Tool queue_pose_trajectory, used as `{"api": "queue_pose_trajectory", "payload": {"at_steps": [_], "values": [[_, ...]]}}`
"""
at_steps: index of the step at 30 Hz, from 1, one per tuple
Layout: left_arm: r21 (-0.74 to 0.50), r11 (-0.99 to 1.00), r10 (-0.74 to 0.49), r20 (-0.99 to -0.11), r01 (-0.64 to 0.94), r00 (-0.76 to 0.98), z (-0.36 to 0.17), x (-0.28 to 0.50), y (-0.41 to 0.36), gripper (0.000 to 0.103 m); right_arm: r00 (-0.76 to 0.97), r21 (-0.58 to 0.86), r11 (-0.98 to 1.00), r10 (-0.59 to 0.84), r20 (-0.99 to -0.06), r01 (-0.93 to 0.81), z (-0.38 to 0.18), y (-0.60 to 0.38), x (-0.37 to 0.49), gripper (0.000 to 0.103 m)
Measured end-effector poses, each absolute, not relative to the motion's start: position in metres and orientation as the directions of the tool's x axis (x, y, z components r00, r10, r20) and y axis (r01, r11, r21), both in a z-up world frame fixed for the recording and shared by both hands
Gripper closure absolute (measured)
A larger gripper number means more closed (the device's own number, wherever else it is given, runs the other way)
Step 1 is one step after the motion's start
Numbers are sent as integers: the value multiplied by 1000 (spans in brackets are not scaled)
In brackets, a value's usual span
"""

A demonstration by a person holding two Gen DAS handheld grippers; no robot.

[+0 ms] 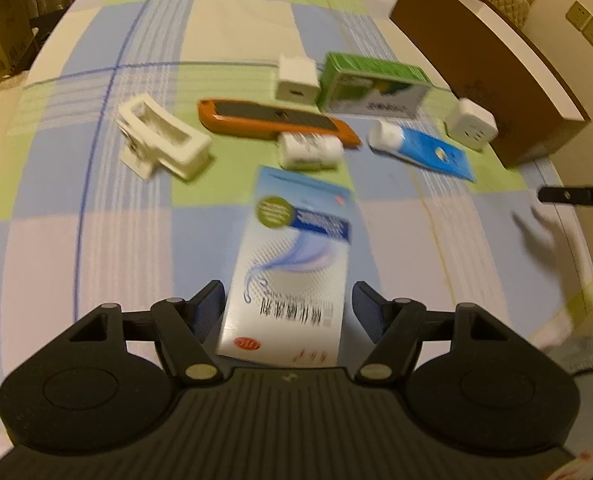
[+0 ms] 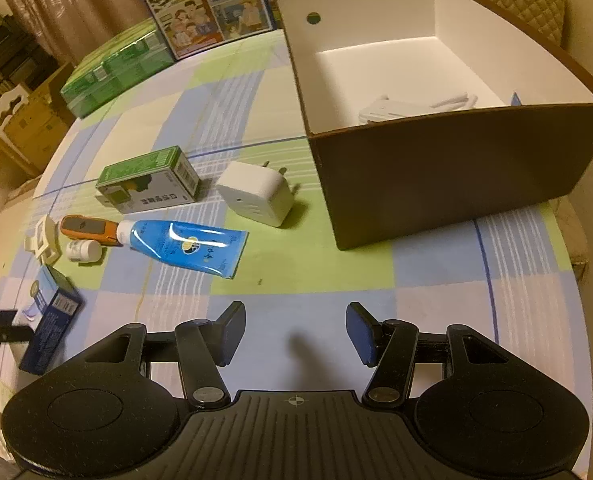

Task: Organize rigid objects
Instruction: 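Grasp the blue-and-white medicine box with the left tool while the right tool grasps the blue toothpaste tube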

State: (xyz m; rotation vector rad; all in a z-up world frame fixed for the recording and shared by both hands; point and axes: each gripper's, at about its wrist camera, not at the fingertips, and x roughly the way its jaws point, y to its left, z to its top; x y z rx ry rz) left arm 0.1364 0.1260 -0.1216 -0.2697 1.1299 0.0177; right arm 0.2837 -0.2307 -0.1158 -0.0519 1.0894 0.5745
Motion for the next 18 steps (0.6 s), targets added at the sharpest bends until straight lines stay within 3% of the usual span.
{"api": "queue_pose_trajectory", "payload": {"at_steps": [15,18], "values": [[-17,978,73,-907,-210,415,-127,171,90,36,295,241,781,474,-830,-576,-115,-218,278,50],[-1,972,98,-905,-233,413,-130,174,88,41,288,234,744,499,-817,-625,-114,-209,276,50]]}}
